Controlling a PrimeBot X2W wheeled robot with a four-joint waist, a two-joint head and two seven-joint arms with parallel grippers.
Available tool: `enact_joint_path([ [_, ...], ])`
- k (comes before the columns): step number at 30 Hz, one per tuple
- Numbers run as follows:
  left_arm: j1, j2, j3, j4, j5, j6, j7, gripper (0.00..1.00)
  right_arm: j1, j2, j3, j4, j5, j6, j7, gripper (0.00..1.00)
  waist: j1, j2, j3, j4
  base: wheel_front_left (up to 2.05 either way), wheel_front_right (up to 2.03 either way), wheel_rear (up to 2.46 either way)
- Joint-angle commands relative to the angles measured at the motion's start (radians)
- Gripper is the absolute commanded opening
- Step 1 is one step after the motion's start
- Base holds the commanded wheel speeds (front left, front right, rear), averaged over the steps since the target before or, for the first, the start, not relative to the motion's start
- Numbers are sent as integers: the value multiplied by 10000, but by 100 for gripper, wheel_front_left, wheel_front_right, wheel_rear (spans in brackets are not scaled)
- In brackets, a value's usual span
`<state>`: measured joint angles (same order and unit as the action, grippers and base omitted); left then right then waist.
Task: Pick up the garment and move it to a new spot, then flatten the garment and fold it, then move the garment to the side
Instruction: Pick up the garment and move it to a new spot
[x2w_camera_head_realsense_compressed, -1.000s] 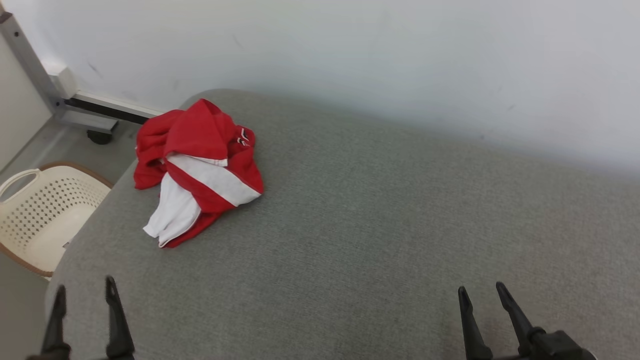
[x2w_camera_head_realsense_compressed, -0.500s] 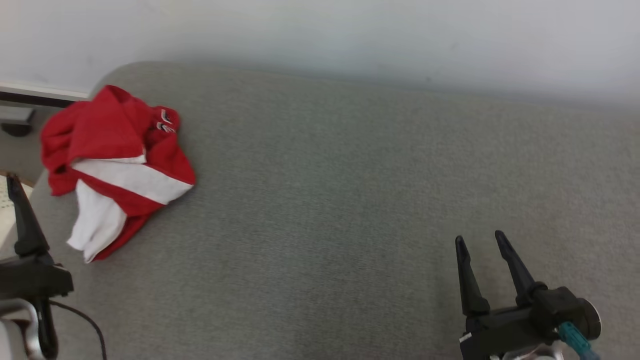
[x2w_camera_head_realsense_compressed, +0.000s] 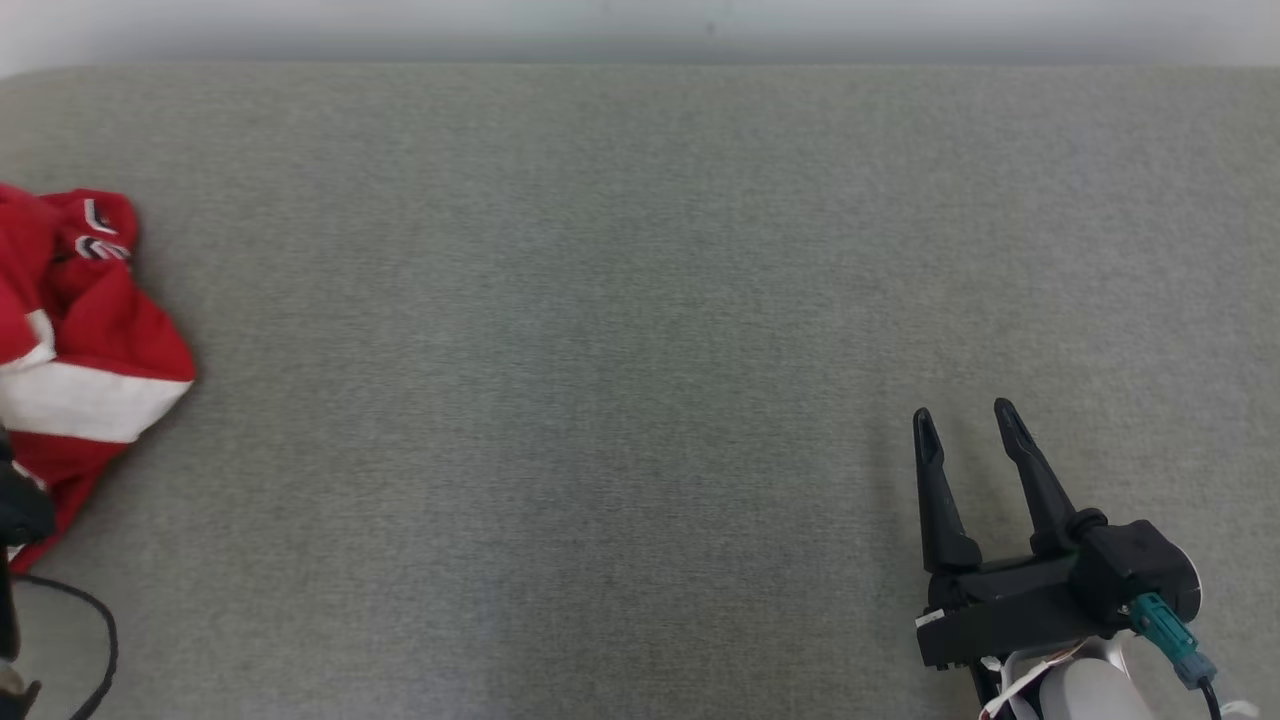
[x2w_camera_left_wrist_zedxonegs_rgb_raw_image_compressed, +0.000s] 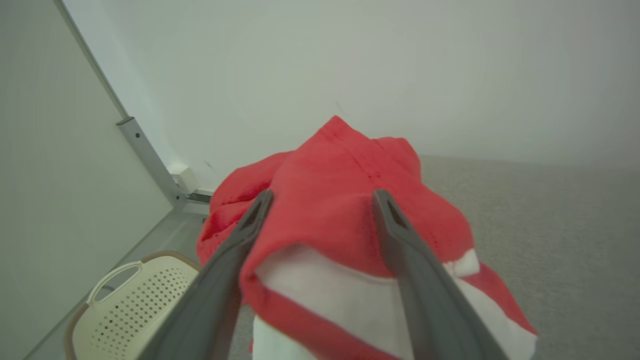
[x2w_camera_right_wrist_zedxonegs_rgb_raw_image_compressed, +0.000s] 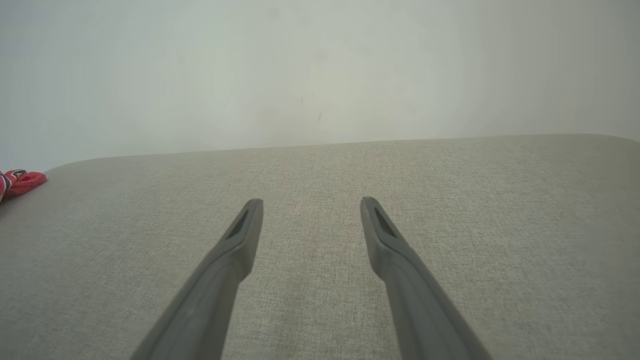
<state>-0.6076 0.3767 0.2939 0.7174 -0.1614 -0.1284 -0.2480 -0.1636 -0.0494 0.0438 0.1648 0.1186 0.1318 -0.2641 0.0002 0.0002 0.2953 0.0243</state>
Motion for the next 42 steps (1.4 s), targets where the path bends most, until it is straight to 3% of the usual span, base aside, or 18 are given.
enact_joint_path([
  [1, -224, 101, 14, 409, -87, -4, 119, 100, -47, -14, 24, -10, 59, -21, -10, 100, -2, -2, 476, -547, 0, 0, 0],
  [12, -1117, 646, -380, 3092, -332, -19, 483, 100, -40, -12, -63, 65, 17, -21, -10, 100, -2, -2, 412, -723, 0, 0, 0],
  [13, -1174, 641, -449, 3279, -335, -18, 518, 56, -8, -14, -78, 75, -8, -21, -10, 100, -2, -2, 374, -705, 0, 0, 0],
  [14, -1238, 633, -497, 3427, -357, -19, 469, 0, 25, -15, -81, 83, -32, -21, -9, 100, -2, -2, 343, -686, 0, 0, 0],
  [19, -1426, 652, -796, 3790, -541, -20, 144, 0, 161, -15, -41, 74, -75, -21, -10, 100, -2, -2, 126, -564, 0, 0, 0],
  [24, -1688, 799, -1062, 3265, -773, -20, -143, 0, 283, -17, -99, 87, -103, -21, -10, 100, -2, -2, -150, -385, 0, 0, 0],
  [33, -1966, 848, -1227, -26, -754, -10, -182, 0, 576, -14, -132, 203, -55, -21, -10, 100, -2, -2, -691, -160, 0, 0, 0],
  [42, -2292, 325, -1935, -2458, -789, -10, -72, 0, 753, -14, -58, 300, 239, -21, -9, 100, -2, -2, -1003, -491, 0, 0, 0],
])
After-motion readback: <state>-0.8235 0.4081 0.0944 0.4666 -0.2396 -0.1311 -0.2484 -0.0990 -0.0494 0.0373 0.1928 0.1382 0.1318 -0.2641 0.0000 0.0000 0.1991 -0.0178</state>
